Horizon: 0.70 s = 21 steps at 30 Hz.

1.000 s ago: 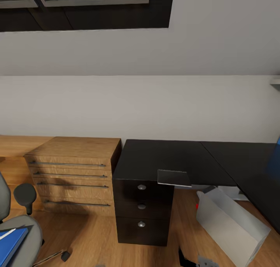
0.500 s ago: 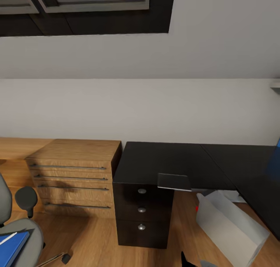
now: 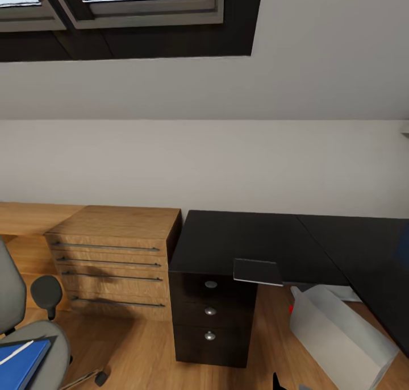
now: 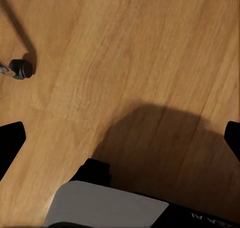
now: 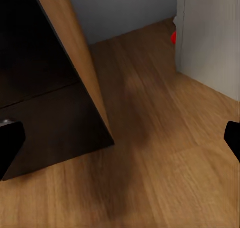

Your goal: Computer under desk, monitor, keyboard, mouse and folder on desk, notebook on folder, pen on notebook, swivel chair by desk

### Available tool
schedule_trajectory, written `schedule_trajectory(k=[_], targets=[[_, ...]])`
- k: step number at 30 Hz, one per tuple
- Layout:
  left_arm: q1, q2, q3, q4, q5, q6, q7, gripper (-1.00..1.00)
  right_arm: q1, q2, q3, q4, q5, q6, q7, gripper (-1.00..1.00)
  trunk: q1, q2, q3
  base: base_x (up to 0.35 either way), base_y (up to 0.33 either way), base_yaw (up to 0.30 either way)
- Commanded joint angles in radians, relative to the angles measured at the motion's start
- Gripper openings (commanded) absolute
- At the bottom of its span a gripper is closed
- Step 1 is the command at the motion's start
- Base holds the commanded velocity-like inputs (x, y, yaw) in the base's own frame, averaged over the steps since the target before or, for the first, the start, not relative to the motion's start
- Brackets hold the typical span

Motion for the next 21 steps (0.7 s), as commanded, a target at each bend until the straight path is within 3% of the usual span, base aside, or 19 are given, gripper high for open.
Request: schedule_trajectory(k=[1, 4, 8, 11, 21], targets=[[-0.001, -0.002, -0.009, 0.002, 0.011, -0.022, 0.005, 1.00, -0.001, -0.001, 0.003, 0.002, -0.011, -0.003, 0.009, 1.00, -0.004, 0.007, 0.002, 0.000, 0.000, 0.000], [-0.001, -0.004, -0.024, 0.022, 0.011, -0.078, 0.005, 1.00, -0.001, -0.001, 0.003, 0.002, -0.011, -0.003, 0.009, 1.00, -0.016, 0.028, 0.012, 0.000, 0.000, 0.000], [-0.001, -0.003, -0.095, 0.051, 0.014, -0.140, 0.005, 1.00, -0.001, -0.001, 0.003, 0.002, -0.011, -0.003, 0.009, 1.00, -0.031, 0.056, 0.024, 0.000, 0.000, 0.000], [-0.001, -0.008, -0.120, 0.058, 0.014, -0.154, 0.005, 1.00, -0.001, -0.001, 0.003, 0.002, -0.011, -0.003, 0.009, 1.00, -0.042, 0.077, 0.033, 0.000, 0.000, 0.000], [-0.001, -0.018, -0.134, 0.061, 0.013, -0.171, 0.005, 1.00, -0.001, -0.001, 0.003, 0.002, -0.011, -0.003, 0.009, 1.00, -0.081, 0.147, 0.065, 0.000, 0.000, 0.000]])
